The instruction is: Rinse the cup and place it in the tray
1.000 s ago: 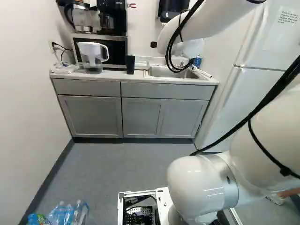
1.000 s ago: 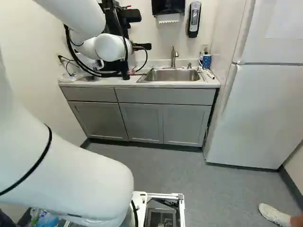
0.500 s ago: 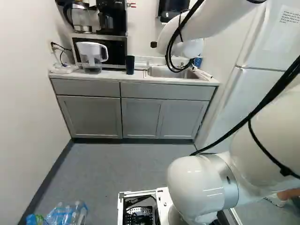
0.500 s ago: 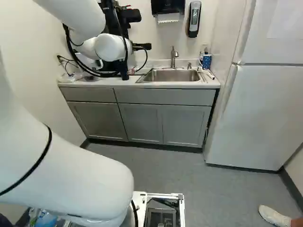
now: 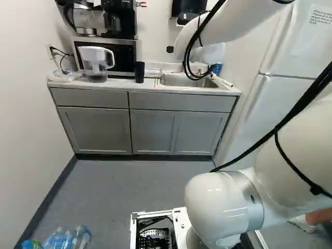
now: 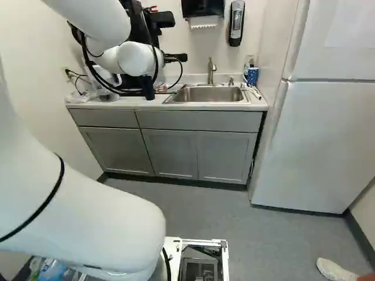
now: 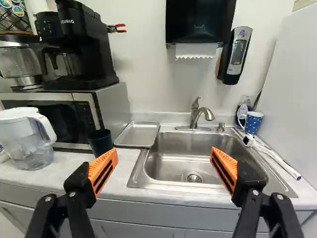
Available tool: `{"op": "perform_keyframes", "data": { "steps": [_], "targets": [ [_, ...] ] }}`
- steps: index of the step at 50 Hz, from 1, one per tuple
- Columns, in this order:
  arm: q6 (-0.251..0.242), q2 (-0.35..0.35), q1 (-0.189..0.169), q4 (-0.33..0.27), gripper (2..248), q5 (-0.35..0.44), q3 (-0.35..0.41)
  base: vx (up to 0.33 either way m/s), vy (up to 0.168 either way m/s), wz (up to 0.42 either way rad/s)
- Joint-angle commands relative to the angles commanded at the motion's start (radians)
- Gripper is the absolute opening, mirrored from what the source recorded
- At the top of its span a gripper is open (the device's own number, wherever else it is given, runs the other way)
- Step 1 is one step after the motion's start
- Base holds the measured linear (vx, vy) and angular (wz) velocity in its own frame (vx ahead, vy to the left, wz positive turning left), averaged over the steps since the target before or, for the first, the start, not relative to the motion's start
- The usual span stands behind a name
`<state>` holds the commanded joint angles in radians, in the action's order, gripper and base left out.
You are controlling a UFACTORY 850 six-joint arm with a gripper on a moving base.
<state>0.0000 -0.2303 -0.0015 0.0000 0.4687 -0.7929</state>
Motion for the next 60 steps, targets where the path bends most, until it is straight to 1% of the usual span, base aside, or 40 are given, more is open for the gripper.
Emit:
{"op": "perform_keyframes", "data": {
  "steps": [40,60],
  "targets": [
    [0.000,0.000,0.000,0.000,247,0.000,0.000,0.059,-0.095,0.011],
    [0.000,0.000,0.000,0.000,247,0.000,0.000,0.064,-0.083,0.124]
  ]
}}
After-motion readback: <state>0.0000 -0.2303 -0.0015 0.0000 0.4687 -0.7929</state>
